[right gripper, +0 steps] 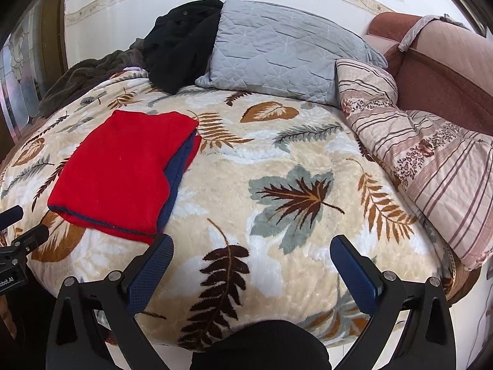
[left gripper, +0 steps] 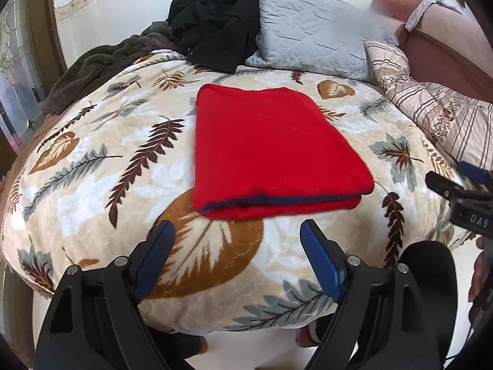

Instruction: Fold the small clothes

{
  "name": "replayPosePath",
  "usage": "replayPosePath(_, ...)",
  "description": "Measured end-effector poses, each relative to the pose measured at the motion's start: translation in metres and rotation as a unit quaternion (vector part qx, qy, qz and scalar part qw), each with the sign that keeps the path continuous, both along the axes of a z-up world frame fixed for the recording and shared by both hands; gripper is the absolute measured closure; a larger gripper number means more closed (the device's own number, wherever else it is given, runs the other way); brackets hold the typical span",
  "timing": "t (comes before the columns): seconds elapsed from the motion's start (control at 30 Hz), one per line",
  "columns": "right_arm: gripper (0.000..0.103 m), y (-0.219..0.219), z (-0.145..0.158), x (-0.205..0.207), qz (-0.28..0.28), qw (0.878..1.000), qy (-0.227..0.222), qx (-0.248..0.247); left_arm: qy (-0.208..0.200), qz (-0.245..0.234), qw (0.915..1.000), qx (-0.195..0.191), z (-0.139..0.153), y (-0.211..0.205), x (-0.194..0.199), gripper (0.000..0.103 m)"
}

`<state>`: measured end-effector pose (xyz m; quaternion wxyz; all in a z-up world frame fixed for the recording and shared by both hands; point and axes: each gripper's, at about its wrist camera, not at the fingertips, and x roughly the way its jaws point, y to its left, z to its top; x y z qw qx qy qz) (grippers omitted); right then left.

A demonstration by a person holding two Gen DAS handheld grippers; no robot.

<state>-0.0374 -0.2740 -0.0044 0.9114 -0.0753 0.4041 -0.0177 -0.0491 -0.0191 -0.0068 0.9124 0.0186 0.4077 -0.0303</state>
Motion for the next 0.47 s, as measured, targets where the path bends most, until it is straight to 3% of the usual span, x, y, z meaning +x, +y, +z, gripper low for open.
replayPosePath(0.17, 0.001, -0.004, 0.0, -0.001, -0.007, 1.0, 0.001, 0.003, -0.012, -0.008, 0.9996, -0.024, 0.01, -0.008, 0.001, 0.019)
replayPosePath(0.47, 0.001, -0.015, 0.001, -0.002, -0.022, 1.0, 0.003, 0.007, -0.003, -0.022, 0.9995, -0.024, 0.012, -0.024, 0.003, 0.019)
